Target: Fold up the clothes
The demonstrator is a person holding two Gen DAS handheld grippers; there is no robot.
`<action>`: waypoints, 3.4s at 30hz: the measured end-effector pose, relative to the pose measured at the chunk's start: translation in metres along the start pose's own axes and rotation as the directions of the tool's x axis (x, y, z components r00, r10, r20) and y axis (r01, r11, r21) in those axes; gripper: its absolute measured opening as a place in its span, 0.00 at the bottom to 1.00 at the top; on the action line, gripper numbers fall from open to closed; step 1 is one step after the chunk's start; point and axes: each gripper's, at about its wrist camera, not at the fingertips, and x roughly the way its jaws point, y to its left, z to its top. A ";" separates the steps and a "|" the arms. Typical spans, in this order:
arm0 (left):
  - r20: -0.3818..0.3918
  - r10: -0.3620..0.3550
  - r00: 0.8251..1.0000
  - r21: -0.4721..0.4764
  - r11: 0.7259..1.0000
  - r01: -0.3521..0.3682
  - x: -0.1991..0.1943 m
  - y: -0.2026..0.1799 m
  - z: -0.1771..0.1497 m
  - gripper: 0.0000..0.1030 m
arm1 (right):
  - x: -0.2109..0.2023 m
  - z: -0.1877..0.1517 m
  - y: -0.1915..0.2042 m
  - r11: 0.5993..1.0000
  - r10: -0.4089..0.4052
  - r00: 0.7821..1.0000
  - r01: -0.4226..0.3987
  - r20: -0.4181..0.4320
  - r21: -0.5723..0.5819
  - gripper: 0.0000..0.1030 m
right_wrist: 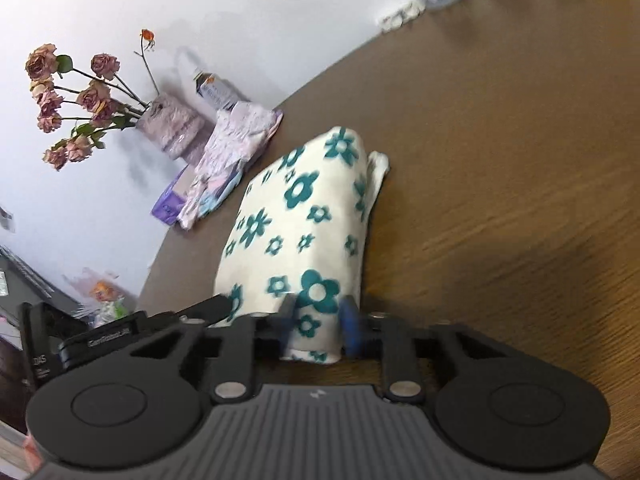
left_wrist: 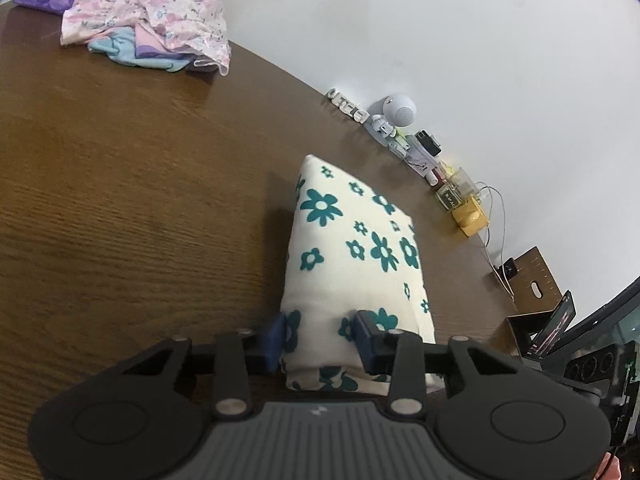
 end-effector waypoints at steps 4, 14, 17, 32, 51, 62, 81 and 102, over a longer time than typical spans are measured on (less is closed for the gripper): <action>0.008 -0.002 1.000 0.020 1.000 0.002 -0.006 -0.002 0.000 0.37 | -0.001 -0.002 0.002 1.000 0.003 1.000 -0.003 -0.013 -0.021 0.32; 0.150 0.081 0.985 0.009 0.996 -0.084 -0.038 0.009 0.015 0.38 | 0.023 -0.005 0.028 0.991 0.053 0.993 -0.065 -0.106 -0.113 0.21; 0.187 0.111 0.976 0.007 0.993 -0.115 -0.053 0.012 0.013 0.39 | 0.048 -0.004 0.046 0.982 0.093 0.984 -0.116 -0.153 -0.147 0.21; 0.069 0.065 0.996 0.157 0.985 -0.075 -0.029 -0.016 -0.008 0.47 | 0.015 0.044 0.024 0.930 0.014 0.999 0.006 0.052 -0.368 0.42; 0.169 0.217 0.961 0.256 0.932 -0.255 -0.024 0.003 0.010 0.13 | 0.052 0.062 0.003 0.914 0.254 0.956 -0.288 -0.149 -0.287 0.24; 0.213 0.210 0.954 0.204 0.945 -0.254 -0.043 0.034 0.040 0.38 | 0.051 0.019 0.058 0.918 0.209 0.969 -0.241 -0.131 -0.316 0.32; 0.252 0.165 0.954 0.165 0.964 -0.210 -0.047 0.035 0.065 0.50 | 0.079 0.033 0.046 0.977 0.150 0.982 -0.164 -0.112 -0.133 0.39; 0.266 0.334 0.904 0.397 0.817 -0.419 -0.032 -0.028 -0.033 0.29 | 0.063 0.015 0.069 0.864 -0.029 0.999 0.017 -0.016 -0.504 0.40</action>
